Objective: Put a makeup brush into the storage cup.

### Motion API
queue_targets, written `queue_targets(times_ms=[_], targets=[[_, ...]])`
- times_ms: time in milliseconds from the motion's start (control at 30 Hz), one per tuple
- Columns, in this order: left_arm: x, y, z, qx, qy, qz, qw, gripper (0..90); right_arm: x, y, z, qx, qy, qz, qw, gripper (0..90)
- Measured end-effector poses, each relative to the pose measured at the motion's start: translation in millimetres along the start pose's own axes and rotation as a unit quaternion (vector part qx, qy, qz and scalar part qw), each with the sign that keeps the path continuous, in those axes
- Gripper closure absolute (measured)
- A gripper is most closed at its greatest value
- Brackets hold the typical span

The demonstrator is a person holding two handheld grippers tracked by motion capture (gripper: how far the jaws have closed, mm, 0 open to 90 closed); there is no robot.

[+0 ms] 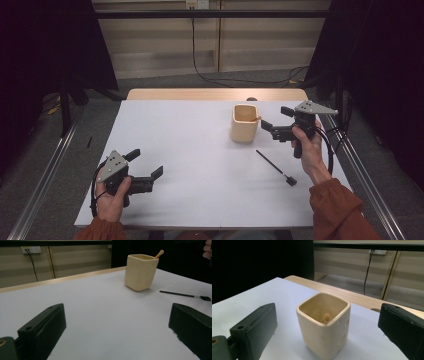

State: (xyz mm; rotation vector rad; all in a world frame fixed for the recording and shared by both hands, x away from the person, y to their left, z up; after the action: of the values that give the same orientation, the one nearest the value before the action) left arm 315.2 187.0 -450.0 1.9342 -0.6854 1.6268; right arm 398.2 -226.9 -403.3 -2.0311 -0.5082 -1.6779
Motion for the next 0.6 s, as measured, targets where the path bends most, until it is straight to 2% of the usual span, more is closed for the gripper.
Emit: queue_targets(times_ms=[233, 433, 600], targets=[[-0.1, 0.6, -2.5, 0.002, -0.001, 0.003, 1.0000, 1.3, -6.8, -1.0, -15.1, -0.003, 0.001, -0.002, 1.0000, 1.5], [-1.2, 1.2, -4.3, 0.003, -0.001, 0.000, 1.0000, 1.1, -15.5, -0.2, -26.6, -0.015, -0.002, -0.001, 0.9999, 2.2], [-3.1, 1.8, -4.5, 0.001, -0.005, 0.000, 1.0000, 1.2, -26.1, -6.3, -31.6, -0.018, -0.003, -0.004, 0.9998, 2.2]])
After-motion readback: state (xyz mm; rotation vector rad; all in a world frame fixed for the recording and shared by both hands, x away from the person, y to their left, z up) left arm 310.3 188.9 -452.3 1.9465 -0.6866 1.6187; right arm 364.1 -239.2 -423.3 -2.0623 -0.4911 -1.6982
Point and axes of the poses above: each handheld gripper's, and its own axes: z roughly forward along the jaws, x roughly out of its top, y roughly to its right, the point moved 7 cm from there along z, roughly forward along the jaws, and after that the axes turned 8 degrees about y, right-handed, at the moved point
